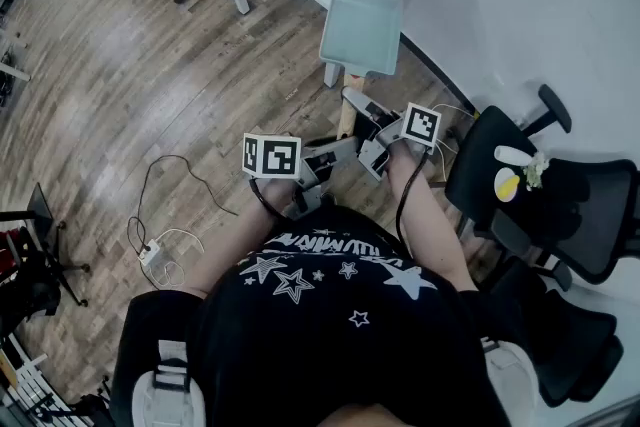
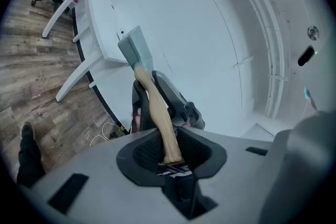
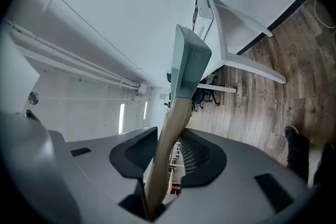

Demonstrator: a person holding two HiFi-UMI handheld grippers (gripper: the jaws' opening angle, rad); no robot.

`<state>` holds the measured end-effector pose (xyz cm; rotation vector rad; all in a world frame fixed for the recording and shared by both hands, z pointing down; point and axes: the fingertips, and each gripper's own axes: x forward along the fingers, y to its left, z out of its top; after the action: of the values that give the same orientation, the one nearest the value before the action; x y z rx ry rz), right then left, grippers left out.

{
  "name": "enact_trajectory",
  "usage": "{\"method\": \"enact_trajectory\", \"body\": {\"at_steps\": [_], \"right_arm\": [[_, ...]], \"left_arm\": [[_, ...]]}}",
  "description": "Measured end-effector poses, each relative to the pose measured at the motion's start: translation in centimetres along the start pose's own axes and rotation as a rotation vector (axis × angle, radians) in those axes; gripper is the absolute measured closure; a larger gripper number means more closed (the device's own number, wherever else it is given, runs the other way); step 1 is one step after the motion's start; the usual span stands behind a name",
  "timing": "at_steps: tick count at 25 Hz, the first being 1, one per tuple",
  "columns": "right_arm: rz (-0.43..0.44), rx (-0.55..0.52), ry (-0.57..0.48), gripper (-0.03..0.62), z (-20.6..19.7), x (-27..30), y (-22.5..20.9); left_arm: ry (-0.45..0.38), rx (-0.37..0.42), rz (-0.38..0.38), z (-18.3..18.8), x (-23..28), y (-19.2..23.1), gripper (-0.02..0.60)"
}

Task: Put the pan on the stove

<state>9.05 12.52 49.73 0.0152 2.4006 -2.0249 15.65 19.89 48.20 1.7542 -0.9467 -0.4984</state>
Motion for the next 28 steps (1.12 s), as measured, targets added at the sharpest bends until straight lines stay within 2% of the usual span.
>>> {"method": "enact_trajectory", "body": {"at_steps": [11, 21, 28], "right_arm": [[0.009, 0.006, 0.012, 0.459, 0.5, 0.1, 0.1], [-0.029, -0.006, 0.014, 0.454, 0.5, -0.1, -0.1], [-0.009, -0.017, 0.005, 0.454, 1.6, 0.3, 0.1]], "left_arm": [[-0.004, 0.006, 0.02, 0.4, 0.6, 0.0, 0.488], [0.007, -0.006, 0.029, 0.4, 0.7, -0.2, 0.488], [0.016, 0.009, 0.025, 1.3, 1.1, -0.1, 0.488]]}}
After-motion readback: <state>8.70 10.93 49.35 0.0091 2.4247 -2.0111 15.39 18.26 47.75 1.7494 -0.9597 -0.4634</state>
